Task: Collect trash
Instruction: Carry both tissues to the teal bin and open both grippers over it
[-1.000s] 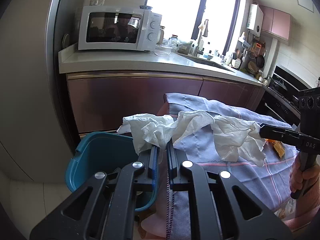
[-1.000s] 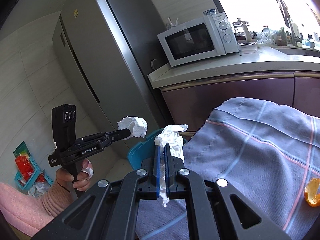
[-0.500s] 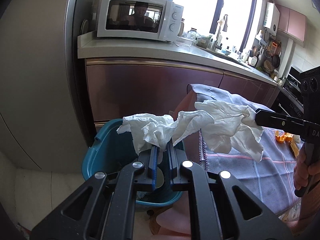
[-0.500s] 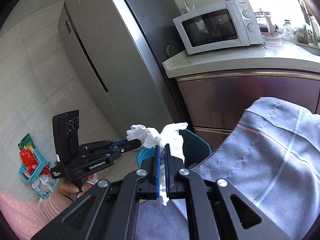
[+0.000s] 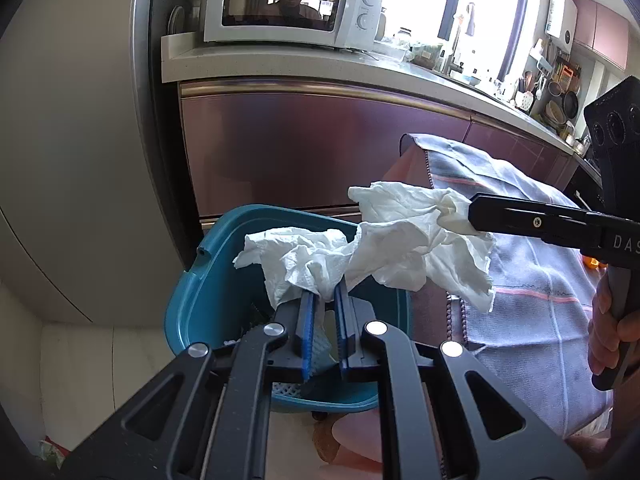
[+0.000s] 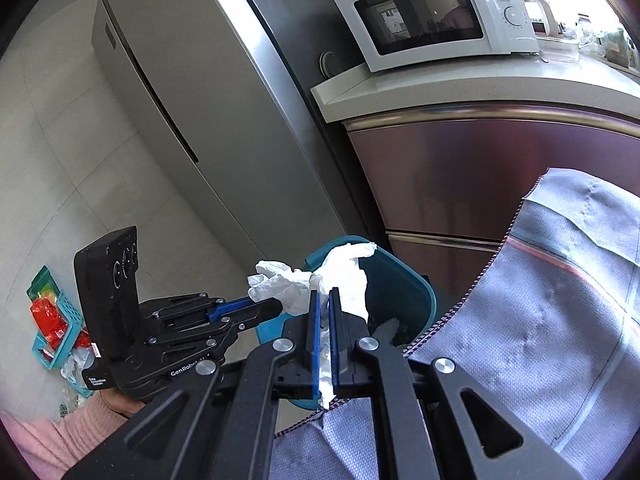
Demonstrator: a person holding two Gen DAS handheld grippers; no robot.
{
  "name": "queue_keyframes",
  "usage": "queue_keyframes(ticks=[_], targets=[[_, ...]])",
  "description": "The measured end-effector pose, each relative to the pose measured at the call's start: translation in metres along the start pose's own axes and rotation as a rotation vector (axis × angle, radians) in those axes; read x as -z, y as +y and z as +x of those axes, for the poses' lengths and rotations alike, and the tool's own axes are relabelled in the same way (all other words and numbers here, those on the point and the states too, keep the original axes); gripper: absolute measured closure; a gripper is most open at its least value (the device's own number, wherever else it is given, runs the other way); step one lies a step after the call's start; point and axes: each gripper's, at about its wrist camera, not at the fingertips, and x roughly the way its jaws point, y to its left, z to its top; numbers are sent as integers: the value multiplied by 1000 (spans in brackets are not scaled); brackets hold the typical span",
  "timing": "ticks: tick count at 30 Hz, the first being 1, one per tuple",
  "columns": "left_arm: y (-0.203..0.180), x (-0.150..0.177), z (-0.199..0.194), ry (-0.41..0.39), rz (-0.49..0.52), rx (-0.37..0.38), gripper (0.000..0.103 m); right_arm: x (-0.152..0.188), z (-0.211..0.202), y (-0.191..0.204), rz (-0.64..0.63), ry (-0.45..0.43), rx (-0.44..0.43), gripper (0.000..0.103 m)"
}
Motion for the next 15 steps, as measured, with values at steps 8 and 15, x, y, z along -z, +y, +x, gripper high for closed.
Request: queue_keyframes(ticks=[8,15], targets=[[0,5,28,60,4,-19,92,-2,36,-10,19,69,27,100],[-6,8,50,97,8,-33,91,-3,64,-14,42,122,59,96]])
